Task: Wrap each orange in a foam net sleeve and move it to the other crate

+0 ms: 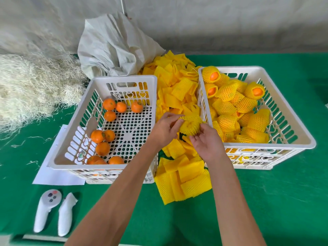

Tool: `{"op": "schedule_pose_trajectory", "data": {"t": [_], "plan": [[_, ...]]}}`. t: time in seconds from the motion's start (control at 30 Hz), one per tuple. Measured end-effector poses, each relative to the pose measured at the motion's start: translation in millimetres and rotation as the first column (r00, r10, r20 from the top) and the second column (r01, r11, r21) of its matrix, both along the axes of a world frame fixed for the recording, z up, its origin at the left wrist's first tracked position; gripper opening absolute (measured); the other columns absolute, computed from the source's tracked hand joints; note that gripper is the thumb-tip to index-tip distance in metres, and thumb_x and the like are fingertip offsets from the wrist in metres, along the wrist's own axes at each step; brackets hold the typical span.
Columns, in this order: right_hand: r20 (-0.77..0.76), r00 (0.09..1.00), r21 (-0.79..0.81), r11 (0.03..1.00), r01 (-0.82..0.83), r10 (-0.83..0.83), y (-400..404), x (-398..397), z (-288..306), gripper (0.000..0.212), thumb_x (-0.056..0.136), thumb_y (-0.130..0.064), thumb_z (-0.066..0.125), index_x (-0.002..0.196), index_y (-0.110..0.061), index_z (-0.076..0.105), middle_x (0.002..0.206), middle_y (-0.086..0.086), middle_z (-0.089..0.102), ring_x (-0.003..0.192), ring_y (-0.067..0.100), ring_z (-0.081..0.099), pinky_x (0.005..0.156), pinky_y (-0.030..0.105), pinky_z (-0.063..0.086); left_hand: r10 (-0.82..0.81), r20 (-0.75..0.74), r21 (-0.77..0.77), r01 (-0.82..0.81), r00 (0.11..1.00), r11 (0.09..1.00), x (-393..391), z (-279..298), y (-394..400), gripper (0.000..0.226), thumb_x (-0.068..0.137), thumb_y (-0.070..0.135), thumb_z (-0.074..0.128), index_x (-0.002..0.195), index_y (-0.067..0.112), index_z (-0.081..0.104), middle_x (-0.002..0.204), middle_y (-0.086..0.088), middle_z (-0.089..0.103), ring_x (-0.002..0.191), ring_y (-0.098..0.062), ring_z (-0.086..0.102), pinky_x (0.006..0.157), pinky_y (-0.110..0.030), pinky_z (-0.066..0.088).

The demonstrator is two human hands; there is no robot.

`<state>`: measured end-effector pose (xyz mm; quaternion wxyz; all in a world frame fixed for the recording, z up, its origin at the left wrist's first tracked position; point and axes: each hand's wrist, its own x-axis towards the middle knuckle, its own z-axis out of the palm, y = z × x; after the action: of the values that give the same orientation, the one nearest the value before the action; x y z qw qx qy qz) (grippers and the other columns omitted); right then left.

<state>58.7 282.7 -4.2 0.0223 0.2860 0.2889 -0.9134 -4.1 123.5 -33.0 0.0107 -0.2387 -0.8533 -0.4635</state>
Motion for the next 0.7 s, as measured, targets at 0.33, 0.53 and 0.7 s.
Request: {"op": "schedule_pose_trajectory", "data": {"t": [0.33, 0.53, 0.7], "plan": [[0.133, 0.991, 0.349, 0.936, -0.048, 0.001, -3.2, -0.3, 0.9, 0.035, 0.091, -0.042, 0.070, 0.120, -0.022, 0.068, 0.113, 0.007, 0.075, 0.106, 0.026, 0.071, 0.079, 0.038, 0.060, -0.051, 0.320, 0.139, 0.006, 0.946, 0.990, 6.5, 11.6, -1.1, 0.045, 0.106, 0.048, 0.054, 0.085, 0.012, 0.070, 0.109, 0.005, 0.061, 0.063, -0.026, 0.075, 0.068, -0.047, 0.060], [0.058, 0.980, 0.217, 0.956, -0.199, 0.191, 1.7, 4.8, -0.3, 0.054, 0.088, -0.061, 0.068, 0.133, -0.031, 0.063, 0.120, 0.001, 0.075, 0.114, 0.025, 0.070, 0.097, 0.042, 0.057, -0.027, 0.377, 0.090, -0.007, 0.926, 0.996, 8.3, 16.9, -0.6, 0.049, 0.106, 0.057, 0.043, 0.067, 0.033, 0.061, 0.077, 0.004, 0.063, 0.058, -0.026, 0.074, 0.083, -0.043, 0.057], [-0.002, 0.998, 0.150, 0.987, -0.062, 0.063, 5.0, 5.5, -4.5, 0.057, 0.099, -0.048, 0.060, 0.147, -0.018, 0.052, 0.138, 0.008, 0.065, 0.126, 0.025, 0.063, 0.107, 0.043, 0.050, -0.038, 0.280, 0.208, -0.022, 0.959, 0.978, 7.0, 16.8, 0.3, 0.023, 0.108, 0.036, 0.052, 0.112, 0.043, 0.073, 0.129, 0.004, 0.059, 0.067, -0.026, 0.076, 0.072, -0.045, 0.063]]}}
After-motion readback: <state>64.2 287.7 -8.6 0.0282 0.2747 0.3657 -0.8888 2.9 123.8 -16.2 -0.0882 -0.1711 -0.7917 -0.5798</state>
